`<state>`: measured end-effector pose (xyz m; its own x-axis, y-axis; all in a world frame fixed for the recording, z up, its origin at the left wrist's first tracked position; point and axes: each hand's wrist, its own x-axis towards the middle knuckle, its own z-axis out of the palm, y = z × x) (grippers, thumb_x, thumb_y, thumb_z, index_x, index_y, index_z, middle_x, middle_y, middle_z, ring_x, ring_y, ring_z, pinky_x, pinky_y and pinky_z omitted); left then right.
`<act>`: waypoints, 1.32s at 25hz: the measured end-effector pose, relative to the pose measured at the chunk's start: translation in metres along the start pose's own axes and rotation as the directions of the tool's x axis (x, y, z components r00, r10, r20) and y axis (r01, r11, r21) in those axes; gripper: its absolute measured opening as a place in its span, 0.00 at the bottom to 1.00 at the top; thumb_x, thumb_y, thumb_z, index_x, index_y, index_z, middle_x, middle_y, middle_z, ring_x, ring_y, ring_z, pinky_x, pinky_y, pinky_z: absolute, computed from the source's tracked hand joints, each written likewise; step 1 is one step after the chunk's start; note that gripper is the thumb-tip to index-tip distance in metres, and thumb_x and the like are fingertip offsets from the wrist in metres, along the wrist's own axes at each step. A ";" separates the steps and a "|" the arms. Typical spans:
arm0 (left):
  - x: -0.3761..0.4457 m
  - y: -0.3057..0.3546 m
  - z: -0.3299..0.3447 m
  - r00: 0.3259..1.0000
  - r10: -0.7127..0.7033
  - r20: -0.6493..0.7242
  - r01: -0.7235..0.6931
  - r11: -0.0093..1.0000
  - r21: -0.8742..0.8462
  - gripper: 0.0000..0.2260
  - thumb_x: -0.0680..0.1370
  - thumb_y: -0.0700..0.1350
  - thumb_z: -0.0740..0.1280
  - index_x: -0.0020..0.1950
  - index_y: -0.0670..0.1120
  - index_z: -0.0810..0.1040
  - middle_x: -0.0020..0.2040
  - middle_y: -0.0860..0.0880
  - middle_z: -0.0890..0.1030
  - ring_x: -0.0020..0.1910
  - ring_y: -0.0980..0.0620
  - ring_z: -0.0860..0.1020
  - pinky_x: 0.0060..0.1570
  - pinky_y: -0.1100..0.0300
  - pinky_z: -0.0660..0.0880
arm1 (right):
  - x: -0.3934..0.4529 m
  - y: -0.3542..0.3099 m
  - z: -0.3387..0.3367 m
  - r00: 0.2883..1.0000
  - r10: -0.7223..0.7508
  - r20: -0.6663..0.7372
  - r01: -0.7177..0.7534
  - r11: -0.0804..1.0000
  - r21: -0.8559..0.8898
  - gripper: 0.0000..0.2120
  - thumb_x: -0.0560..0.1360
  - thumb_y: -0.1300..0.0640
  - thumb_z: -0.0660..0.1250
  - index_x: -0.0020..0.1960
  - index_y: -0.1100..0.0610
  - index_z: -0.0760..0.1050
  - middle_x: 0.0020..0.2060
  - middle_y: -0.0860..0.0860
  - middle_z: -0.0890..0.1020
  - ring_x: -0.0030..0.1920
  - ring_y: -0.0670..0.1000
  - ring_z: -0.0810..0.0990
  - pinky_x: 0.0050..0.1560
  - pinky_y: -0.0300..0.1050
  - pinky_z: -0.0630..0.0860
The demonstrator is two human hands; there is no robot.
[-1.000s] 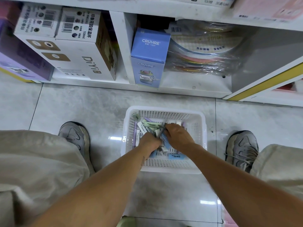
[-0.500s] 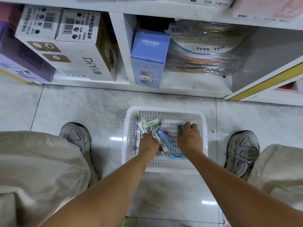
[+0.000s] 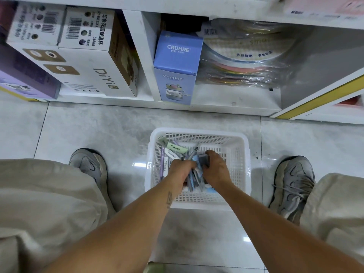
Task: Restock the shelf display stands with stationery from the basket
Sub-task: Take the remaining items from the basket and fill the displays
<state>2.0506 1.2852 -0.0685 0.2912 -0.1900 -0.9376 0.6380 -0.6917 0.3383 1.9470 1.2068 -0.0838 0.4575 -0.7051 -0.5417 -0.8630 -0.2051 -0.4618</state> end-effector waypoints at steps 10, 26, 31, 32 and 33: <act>0.002 -0.013 0.020 0.998 0.010 -0.065 -0.024 0.977 -0.210 0.17 0.69 0.51 0.79 0.49 0.42 0.81 0.41 0.43 0.85 0.35 0.46 0.84 0.27 0.58 0.78 | -0.015 -0.011 -0.012 0.921 0.046 0.388 -0.328 0.631 0.703 0.11 0.74 0.73 0.63 0.50 0.64 0.83 0.42 0.62 0.86 0.43 0.61 0.86 0.40 0.52 0.83; -0.014 -0.010 0.021 0.988 0.143 -0.061 -0.153 0.964 -0.219 0.14 0.71 0.42 0.78 0.52 0.39 0.78 0.44 0.40 0.83 0.40 0.43 0.84 0.42 0.50 0.83 | -0.012 -0.023 -0.063 0.926 0.234 0.296 -0.351 0.822 0.449 0.06 0.82 0.58 0.62 0.51 0.61 0.72 0.43 0.62 0.85 0.43 0.60 0.86 0.42 0.55 0.85; -0.021 -0.003 0.018 0.970 0.232 -0.065 -0.241 0.928 -0.283 0.14 0.71 0.42 0.78 0.53 0.41 0.80 0.46 0.44 0.84 0.44 0.49 0.83 0.42 0.55 0.79 | -0.012 -0.015 -0.083 0.960 0.198 0.196 -0.269 0.841 0.470 0.16 0.80 0.45 0.66 0.52 0.58 0.69 0.37 0.58 0.86 0.35 0.57 0.86 0.34 0.48 0.82; -0.024 -0.001 0.017 0.970 0.236 -0.053 -0.241 0.926 -0.290 0.15 0.71 0.43 0.78 0.54 0.41 0.80 0.47 0.44 0.84 0.45 0.48 0.83 0.46 0.52 0.80 | -0.015 -0.012 -0.087 0.965 0.181 0.191 -0.252 0.847 0.469 0.16 0.79 0.44 0.68 0.50 0.57 0.71 0.34 0.57 0.85 0.31 0.55 0.83 0.31 0.44 0.80; -0.026 0.001 0.016 0.971 0.235 -0.040 -0.237 0.926 -0.293 0.15 0.71 0.43 0.77 0.54 0.40 0.80 0.46 0.43 0.83 0.44 0.47 0.83 0.48 0.50 0.81 | -0.016 -0.010 -0.091 0.968 0.168 0.186 -0.236 0.858 0.457 0.14 0.79 0.45 0.68 0.48 0.56 0.74 0.32 0.56 0.83 0.28 0.53 0.80 0.29 0.42 0.78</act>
<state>2.0320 1.2780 -0.0447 0.4617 -0.3193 -0.8276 0.7308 -0.3920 0.5589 1.9283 1.1585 -0.0067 0.3381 -0.5907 -0.7326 -0.7502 0.3008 -0.5888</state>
